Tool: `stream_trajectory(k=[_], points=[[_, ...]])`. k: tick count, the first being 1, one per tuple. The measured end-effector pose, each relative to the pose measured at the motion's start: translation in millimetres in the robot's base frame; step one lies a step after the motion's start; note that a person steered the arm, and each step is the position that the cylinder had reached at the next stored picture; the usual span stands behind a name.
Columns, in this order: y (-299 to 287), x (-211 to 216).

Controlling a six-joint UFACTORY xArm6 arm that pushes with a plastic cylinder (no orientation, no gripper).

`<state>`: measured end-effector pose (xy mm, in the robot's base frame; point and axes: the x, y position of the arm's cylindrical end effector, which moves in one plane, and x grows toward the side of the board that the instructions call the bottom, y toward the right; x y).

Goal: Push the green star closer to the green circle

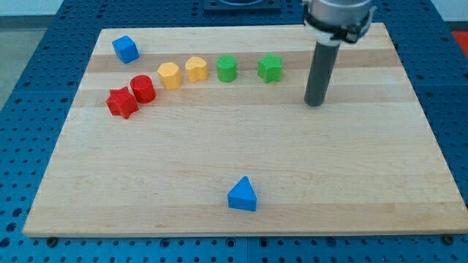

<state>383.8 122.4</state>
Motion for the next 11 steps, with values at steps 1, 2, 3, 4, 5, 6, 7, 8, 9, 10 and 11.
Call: stream_trajectory(k=[1, 2, 3, 4, 5, 6, 7, 8, 9, 10, 11], points=[[-1.3, -13.5], [-17.3, -17.2], [-29.8, -32.4], [-29.8, -55.9], [-29.5, -54.5], [-42.8, -45.1], [-57.5, -35.9], [-68.6, -30.2], [-73.1, -30.2], [-80.0, -30.2], [-84.4, -30.2]])
